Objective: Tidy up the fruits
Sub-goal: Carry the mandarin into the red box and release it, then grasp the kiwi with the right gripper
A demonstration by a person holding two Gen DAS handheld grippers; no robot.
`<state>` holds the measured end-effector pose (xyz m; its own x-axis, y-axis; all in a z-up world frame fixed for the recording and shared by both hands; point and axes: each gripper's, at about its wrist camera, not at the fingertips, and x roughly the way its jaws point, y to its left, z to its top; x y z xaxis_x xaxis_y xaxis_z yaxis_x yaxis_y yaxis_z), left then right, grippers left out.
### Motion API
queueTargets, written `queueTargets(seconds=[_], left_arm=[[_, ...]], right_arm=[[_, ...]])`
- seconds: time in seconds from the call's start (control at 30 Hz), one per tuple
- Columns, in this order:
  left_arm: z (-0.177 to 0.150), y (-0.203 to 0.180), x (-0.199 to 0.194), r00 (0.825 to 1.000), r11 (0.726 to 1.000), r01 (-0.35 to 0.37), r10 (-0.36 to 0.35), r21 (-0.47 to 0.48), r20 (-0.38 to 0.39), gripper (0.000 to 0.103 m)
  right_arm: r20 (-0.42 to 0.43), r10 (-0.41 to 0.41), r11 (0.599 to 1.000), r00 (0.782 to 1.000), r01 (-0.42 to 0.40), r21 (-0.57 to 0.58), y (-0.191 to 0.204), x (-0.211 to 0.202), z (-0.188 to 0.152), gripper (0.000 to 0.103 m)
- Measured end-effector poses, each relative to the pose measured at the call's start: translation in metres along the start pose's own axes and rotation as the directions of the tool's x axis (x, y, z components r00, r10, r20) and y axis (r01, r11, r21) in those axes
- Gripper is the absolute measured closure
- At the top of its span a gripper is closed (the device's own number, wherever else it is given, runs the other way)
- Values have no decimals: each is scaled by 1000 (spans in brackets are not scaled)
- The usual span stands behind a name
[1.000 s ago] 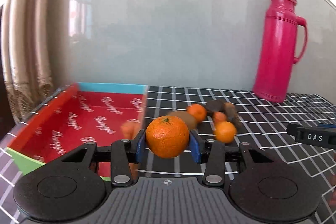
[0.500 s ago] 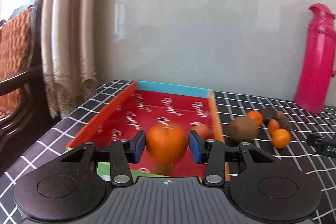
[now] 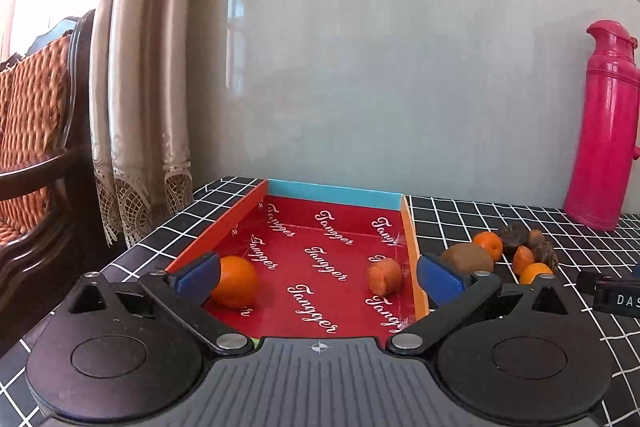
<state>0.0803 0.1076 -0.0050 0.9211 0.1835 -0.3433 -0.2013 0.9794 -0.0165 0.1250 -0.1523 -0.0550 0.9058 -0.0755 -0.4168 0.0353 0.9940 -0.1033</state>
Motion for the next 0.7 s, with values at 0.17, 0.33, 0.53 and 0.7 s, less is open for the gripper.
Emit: queueTargets(seconds=[0.17, 0.33, 0.53, 0.7], left_arm=[[-1, -4, -2, 1000, 1000, -5, 4, 10, 11, 0], [-2, 7, -1, 1000, 1000, -22, 22, 10, 14, 0], [-1, 21, -2, 999, 999, -36, 36, -13, 9, 0], [-4, 37, -3, 998, 998, -60, 60, -20, 4, 0]], right_arm=[[16, 20, 1000, 1000, -20, -8, 3, -4, 1, 16], [16, 39, 999, 999, -39, -19, 12, -1, 1, 16], [29, 70, 997, 997, -69, -29, 28, 3, 2, 16], [34, 102, 994, 994, -101, -38, 42, 7, 5, 16]])
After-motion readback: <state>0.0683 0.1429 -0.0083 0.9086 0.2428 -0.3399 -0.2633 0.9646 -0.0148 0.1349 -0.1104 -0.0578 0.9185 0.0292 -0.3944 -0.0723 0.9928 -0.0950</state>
